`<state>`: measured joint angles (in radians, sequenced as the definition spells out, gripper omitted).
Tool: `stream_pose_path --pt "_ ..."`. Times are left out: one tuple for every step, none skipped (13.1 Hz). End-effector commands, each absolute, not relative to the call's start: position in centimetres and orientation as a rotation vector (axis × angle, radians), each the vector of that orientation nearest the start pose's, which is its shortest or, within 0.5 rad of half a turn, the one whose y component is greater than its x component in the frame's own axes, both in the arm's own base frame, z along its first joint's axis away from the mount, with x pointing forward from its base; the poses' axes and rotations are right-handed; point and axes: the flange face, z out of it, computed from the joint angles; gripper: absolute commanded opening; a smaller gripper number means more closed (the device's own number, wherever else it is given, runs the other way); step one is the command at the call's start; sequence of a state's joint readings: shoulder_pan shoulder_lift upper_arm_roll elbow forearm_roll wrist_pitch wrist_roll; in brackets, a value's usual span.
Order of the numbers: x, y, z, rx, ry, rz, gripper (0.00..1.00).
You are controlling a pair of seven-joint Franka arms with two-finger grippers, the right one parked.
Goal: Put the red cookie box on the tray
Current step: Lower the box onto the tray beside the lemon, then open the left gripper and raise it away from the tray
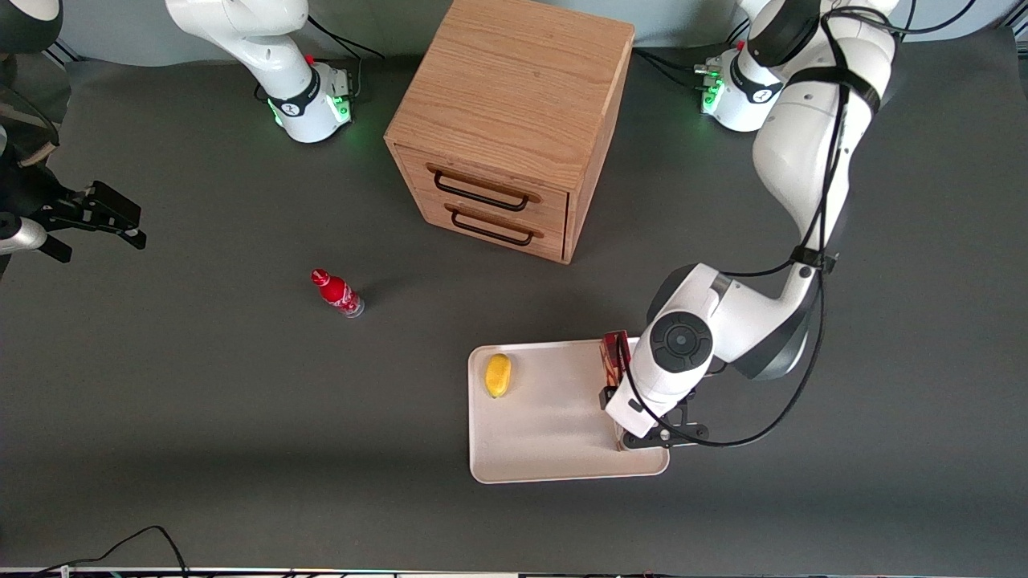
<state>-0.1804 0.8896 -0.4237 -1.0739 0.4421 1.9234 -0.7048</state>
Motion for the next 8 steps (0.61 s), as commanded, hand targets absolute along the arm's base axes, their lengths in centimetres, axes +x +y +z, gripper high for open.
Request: stream_pose_path --pt "69.5 -28.9 38.5 -3.042 -0.142 -0.071 1.00" --pt "69.2 -27.4 40.7 -3.066 -0.101 -0.017 1.00" --pt "69.1 -24.9 43.7 -3.080 -0.064 0.003 1.00" --pt "68.7 -22.6 45.5 -3.095 -0.014 0.048 1.00" --pt "68.1 -20.3 47.5 -3.107 0.028 0.080 1.00" --pt "67.6 -18.2 48.9 -3.107 0.062 0.088 1.00" --pt "66.9 -16.3 50.2 -3.096 0.105 0.089 1.00" --pt "66.2 -14.6 51.3 -3.087 0.137 0.083 1.00"
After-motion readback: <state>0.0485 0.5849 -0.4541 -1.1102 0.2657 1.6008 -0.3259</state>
